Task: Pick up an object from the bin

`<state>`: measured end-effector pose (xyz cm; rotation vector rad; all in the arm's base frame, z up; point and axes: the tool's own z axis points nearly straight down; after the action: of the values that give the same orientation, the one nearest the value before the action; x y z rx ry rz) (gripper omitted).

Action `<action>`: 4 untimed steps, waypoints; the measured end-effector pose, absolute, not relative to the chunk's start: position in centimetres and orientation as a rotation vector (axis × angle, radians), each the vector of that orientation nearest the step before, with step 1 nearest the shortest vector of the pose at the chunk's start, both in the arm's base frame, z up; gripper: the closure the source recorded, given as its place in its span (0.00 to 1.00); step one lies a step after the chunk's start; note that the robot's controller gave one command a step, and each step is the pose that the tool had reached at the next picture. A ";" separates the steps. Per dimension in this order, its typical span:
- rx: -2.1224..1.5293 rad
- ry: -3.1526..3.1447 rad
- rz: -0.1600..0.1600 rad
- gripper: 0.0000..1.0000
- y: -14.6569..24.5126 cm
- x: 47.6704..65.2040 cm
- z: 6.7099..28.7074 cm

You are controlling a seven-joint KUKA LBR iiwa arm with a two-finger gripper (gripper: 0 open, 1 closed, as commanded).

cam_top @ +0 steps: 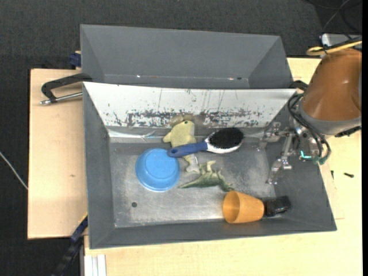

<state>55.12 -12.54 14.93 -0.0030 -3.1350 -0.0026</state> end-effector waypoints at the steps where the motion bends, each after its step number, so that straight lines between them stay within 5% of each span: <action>1: 0.148 -3.139 -0.005 0.00 -7.2 56.9 13.8; 2: -0.056 -3.154 0.004 0.00 -4.4 58.3 10.6; 3: 0.007 -3.154 0.003 0.00 4.2 58.6 11.8; 4: 0.069 -3.164 -0.001 0.00 3.5 58.7 11.4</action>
Offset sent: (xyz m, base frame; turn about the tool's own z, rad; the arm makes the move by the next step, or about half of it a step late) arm 0.0167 0.0499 -0.0112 -0.0912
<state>58.71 3.53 11.43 0.0689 -3.1636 -0.0010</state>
